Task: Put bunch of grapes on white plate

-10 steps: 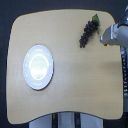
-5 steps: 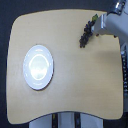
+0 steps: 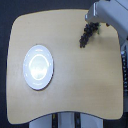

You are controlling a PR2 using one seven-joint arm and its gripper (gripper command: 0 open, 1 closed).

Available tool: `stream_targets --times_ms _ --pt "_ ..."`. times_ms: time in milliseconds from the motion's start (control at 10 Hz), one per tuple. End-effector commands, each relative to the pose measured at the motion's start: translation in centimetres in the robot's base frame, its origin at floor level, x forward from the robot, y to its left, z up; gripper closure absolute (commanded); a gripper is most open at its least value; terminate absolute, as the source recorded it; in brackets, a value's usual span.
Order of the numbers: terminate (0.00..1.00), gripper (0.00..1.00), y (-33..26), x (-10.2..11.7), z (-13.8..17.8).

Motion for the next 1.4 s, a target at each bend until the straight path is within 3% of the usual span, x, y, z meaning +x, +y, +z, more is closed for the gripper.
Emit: stream_targets --times_ms 0,400,800,1300 --pt "0.0 0.0 2.8 2.5 -5.1" --pt "0.0 0.0 5.5 2.8 -8.1" --pt "0.0 0.0 3.7 1.3 -10.2" --pt "0.0 0.0 3.9 1.6 -13.1"
